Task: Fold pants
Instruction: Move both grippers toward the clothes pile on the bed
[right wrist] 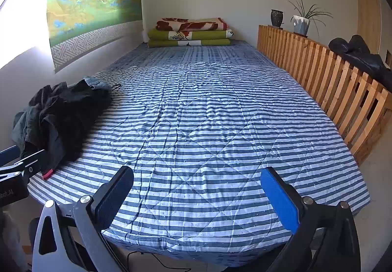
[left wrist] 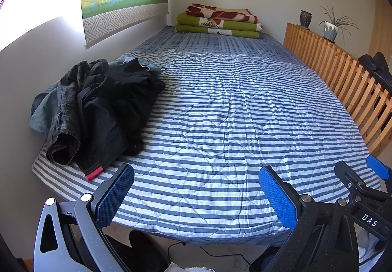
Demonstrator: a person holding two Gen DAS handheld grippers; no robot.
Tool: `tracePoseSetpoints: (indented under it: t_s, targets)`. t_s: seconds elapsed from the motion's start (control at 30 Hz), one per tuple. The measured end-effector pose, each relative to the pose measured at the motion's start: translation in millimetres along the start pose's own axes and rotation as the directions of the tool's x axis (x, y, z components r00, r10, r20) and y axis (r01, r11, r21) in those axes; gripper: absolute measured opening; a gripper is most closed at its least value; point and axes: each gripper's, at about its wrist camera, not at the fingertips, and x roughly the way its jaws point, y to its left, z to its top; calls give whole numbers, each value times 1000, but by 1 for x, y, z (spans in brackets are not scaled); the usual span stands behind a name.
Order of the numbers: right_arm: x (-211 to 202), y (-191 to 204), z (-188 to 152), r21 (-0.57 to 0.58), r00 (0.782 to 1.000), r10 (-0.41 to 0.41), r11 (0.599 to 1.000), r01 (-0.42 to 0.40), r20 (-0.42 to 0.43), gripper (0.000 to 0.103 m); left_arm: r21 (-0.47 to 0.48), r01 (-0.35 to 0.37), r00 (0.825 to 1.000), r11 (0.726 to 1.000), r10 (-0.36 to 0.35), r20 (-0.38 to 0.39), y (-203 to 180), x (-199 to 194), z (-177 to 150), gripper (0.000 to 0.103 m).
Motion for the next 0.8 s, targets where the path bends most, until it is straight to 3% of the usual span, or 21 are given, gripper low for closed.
tracePoseSetpoints:
  t_s: [0.8]
  targets:
    - [4,20,8,-41,999,26,999,-25,18,101,-50,-25,1000,998,25,4,24,7,4,103]
